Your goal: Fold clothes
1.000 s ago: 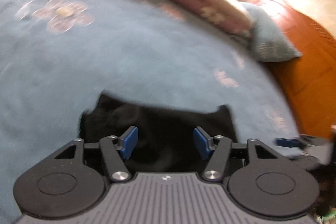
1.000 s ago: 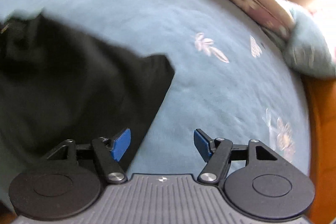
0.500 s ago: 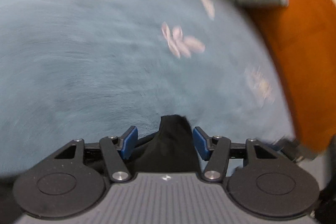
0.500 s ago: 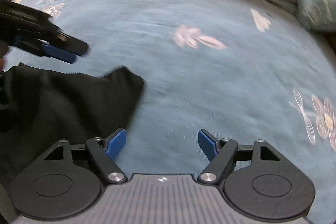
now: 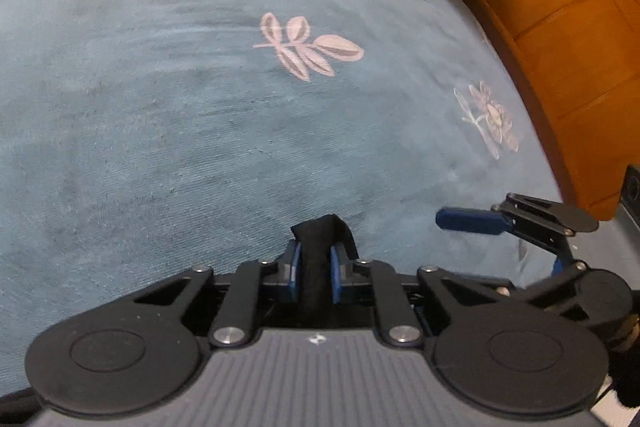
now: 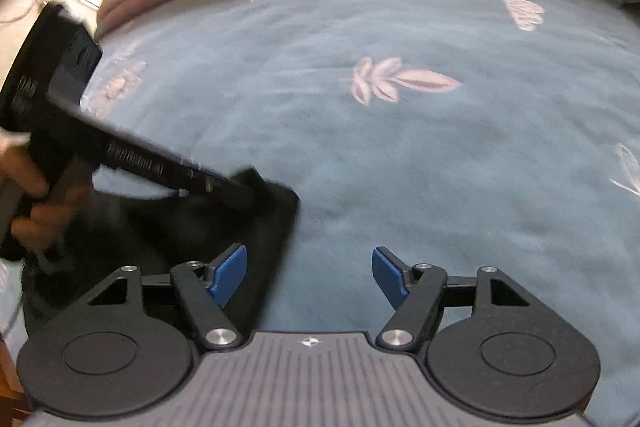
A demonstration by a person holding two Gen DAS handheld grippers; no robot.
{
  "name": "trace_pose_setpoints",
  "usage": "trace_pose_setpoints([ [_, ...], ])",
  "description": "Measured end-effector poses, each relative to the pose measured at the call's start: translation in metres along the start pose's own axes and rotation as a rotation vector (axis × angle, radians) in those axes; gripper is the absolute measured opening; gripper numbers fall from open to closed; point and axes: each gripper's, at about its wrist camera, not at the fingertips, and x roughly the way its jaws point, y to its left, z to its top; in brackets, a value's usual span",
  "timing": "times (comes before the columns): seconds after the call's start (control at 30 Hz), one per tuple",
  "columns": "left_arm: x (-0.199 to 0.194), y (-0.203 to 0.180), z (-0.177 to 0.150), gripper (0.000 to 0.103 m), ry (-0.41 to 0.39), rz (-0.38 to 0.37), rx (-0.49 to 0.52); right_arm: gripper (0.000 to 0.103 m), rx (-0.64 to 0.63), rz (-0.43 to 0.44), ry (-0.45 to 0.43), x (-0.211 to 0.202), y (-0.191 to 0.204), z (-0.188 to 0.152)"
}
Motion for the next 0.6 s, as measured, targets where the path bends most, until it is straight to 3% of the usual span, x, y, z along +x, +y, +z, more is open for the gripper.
trace_pose_setpoints([
  [0.07,-0.004,0.008,0.000,0.012,-0.048,-0.044,-0.039,0.074,-0.006,-0.010,-0.006,0.004,-0.001,0.008],
  [0.4,-0.043,0.015,0.005,0.012,-0.220,-0.003,-0.179,0.074,0.009,-0.023,0.008,0.020,-0.009,0.023],
  [0.6,-0.019,0.002,-0.002,0.017,-0.047,-0.137,-0.153,0.075,0.039,-0.008,0.055,0.028,-0.015,0.019],
])
